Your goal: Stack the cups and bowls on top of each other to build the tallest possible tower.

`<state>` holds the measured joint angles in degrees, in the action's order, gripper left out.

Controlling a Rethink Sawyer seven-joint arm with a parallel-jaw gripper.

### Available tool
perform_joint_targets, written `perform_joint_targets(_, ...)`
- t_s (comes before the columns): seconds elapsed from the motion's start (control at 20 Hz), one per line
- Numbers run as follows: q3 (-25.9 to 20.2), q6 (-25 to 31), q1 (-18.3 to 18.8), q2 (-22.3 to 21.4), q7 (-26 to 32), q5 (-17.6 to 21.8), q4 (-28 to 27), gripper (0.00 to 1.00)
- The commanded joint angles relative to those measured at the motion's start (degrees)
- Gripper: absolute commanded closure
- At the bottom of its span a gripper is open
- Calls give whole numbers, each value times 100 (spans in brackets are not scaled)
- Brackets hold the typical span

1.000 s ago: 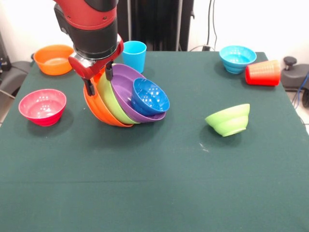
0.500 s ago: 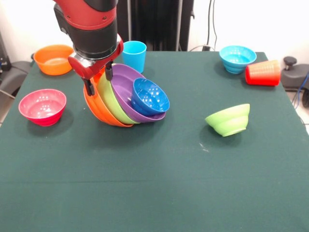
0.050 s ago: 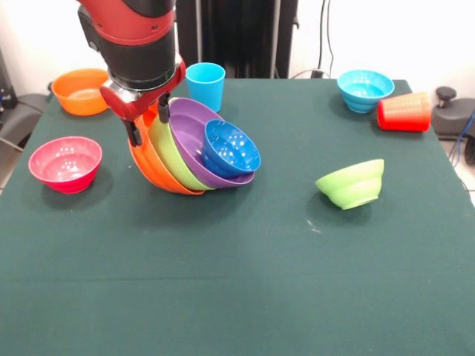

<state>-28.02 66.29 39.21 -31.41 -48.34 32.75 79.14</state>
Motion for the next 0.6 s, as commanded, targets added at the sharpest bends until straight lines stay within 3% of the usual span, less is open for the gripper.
perform_joint_targets(0.05, 22, 384, 125, -36, 645, 173, -166, 0)
perform_joint_targets(0.6, 74, 34, 71, 176, 391, 381, -126, 0)
